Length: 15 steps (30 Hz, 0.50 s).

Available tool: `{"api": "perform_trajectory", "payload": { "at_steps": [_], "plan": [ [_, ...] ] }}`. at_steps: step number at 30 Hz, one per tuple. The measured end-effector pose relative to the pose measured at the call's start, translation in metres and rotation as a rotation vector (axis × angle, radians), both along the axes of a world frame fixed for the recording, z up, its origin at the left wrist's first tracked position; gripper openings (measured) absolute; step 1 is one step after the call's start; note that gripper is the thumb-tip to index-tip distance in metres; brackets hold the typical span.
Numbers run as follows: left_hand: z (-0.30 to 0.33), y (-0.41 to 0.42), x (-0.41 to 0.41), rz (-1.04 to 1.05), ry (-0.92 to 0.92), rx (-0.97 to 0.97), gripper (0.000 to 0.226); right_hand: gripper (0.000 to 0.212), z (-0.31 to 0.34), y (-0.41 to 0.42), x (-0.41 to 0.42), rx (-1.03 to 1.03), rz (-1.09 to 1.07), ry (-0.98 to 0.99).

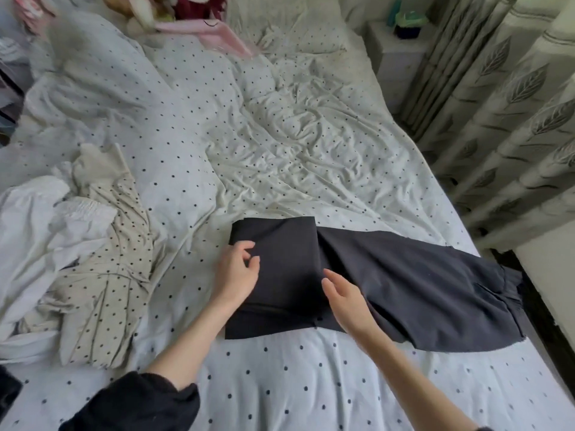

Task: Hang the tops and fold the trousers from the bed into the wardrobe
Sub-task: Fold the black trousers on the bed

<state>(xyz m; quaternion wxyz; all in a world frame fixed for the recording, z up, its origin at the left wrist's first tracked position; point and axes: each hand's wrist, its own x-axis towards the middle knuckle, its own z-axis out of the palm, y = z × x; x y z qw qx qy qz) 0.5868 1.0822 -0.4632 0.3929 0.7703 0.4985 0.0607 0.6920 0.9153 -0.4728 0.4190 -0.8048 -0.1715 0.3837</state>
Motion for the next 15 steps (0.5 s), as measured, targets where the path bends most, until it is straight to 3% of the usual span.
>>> {"api": "perform_trajectory", "payload": {
  "at_steps": [2,4,7,8,11,15],
  "plan": [
    [-0.016,0.021,-0.015,0.103,0.12,-0.006,0.044,0.036,-0.003,0.002,-0.002,-0.005,0.067,-0.149],
    [-0.022,0.029,-0.021,0.175,0.13,-0.142,0.051,0.035,-0.008,0.008,-0.002,0.032,0.132,-0.275],
    [-0.02,0.029,-0.019,0.203,0.037,-0.31,0.015,0.039,-0.017,0.023,0.0,0.031,0.264,-0.358],
    [-0.018,0.028,-0.018,0.191,0.027,-0.352,0.008,0.042,-0.019,0.027,0.0,0.014,0.305,-0.348],
    [-0.012,0.027,-0.014,0.263,-0.022,-0.479,0.016,0.05,-0.021,0.032,0.002,-0.043,0.389,-0.232],
    [0.024,0.014,0.002,0.192,-0.093,-0.399,0.024,0.046,-0.011,0.024,0.013,0.041,0.279,0.006]
  ]
}}
